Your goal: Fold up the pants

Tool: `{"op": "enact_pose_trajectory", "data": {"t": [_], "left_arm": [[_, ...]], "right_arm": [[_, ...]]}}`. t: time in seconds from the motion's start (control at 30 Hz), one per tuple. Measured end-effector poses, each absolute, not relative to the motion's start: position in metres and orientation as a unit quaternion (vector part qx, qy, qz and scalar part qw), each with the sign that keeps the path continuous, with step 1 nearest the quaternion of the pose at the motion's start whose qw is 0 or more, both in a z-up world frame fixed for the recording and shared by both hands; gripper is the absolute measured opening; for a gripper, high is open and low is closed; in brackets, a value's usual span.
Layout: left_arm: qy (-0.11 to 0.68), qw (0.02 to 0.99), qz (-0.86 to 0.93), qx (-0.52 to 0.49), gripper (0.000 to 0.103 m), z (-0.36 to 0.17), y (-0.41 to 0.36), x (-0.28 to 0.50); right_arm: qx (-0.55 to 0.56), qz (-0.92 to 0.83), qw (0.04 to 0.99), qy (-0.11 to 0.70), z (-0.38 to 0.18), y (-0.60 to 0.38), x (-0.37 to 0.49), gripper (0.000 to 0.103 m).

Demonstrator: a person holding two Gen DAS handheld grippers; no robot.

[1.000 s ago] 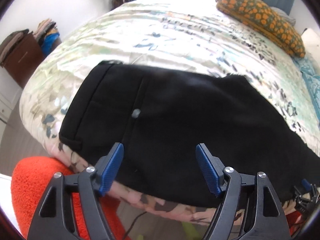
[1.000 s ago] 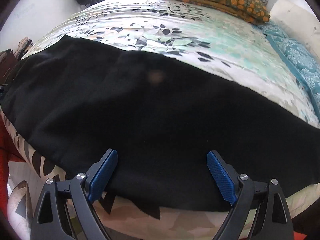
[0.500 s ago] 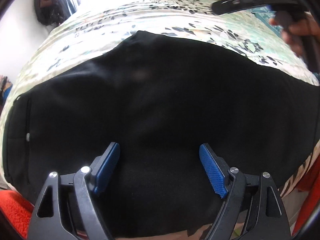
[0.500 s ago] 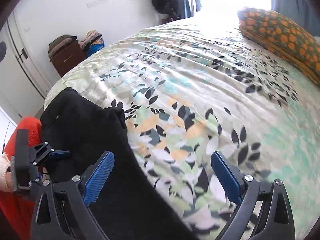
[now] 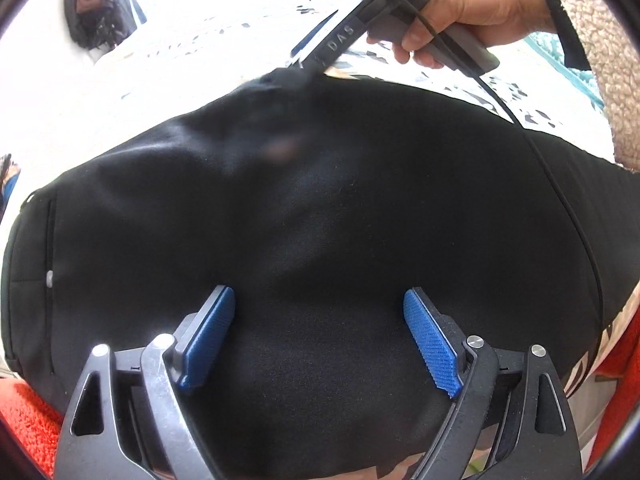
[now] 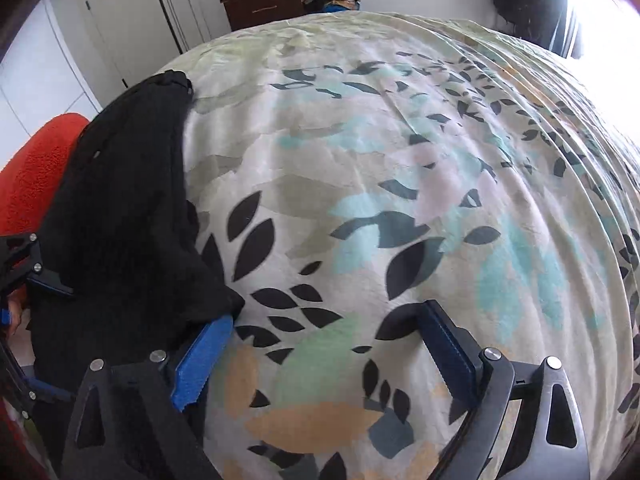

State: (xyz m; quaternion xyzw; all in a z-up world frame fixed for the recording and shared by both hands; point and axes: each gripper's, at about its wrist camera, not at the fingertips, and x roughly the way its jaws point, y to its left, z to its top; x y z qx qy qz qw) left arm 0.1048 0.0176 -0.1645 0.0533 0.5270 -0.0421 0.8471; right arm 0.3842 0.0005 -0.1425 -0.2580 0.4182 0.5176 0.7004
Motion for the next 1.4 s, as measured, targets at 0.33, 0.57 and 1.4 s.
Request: {"op": "enact_pose_trajectory", "data": {"t": [0.33,0.57,1.4], "left_arm": [[0.494,0.868,-0.033,-0.039,0.088,-0.129,0.064,0.115],[0.523,0.847,0.065,-0.073,0.087,-0.144,0.142,0.131],[0.477,0.879,-0.011,-0.013,0.088,-0.101,0.034,0.069]], "right_arm": [[-0.007,0.419,0.74,0.527,-0.069,-0.091,0.346,0.093],[0.156,0.31,0.727,0.593,-0.14,-0.174,0.192,0.098],[0.386,0.039,0.836,0.388,-0.103,-0.424,0.009,0.103]]}}
